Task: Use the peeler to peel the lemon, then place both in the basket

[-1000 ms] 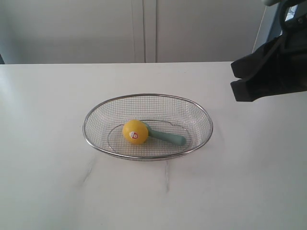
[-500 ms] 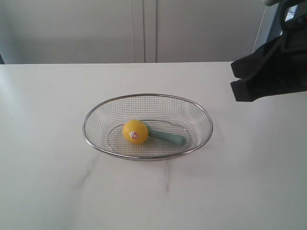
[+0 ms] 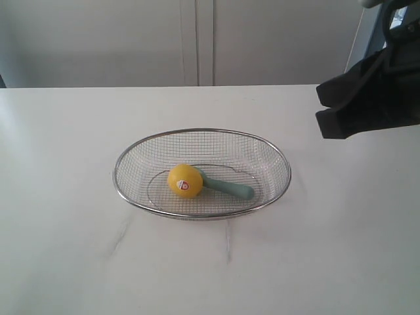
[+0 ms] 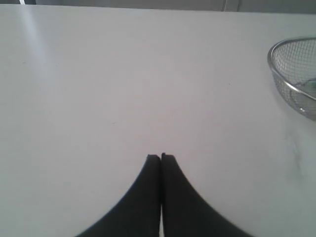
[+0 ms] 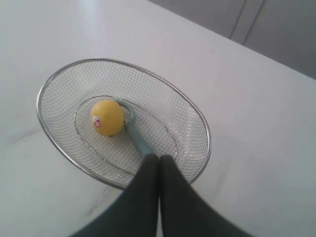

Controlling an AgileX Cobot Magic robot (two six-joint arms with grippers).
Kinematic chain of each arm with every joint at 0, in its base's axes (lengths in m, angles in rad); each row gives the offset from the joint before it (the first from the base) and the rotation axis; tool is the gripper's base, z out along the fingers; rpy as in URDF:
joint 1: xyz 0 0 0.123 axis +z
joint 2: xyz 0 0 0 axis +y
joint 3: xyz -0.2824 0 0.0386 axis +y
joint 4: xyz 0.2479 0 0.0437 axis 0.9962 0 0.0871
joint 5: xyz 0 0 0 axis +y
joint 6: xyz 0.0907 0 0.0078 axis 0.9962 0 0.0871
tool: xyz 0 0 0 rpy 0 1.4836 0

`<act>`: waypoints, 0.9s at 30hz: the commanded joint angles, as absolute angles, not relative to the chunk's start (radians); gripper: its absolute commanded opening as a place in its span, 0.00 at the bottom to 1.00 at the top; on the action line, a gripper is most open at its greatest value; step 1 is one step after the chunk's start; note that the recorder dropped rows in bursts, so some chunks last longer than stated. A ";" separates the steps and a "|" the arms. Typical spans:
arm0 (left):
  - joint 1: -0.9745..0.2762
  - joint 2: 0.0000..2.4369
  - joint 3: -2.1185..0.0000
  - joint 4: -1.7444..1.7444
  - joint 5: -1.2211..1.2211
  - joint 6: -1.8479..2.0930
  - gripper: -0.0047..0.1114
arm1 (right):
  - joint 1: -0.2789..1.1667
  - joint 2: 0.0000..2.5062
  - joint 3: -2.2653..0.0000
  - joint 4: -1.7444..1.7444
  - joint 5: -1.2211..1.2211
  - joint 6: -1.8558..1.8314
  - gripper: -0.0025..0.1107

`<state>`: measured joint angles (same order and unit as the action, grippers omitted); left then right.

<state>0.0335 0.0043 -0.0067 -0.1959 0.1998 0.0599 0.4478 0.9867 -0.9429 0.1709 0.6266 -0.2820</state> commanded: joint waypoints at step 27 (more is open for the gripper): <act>0.037 0.000 0.000 -0.088 0.203 0.048 0.04 | 0.439 0.979 -0.936 0.167 0.622 -0.281 0.02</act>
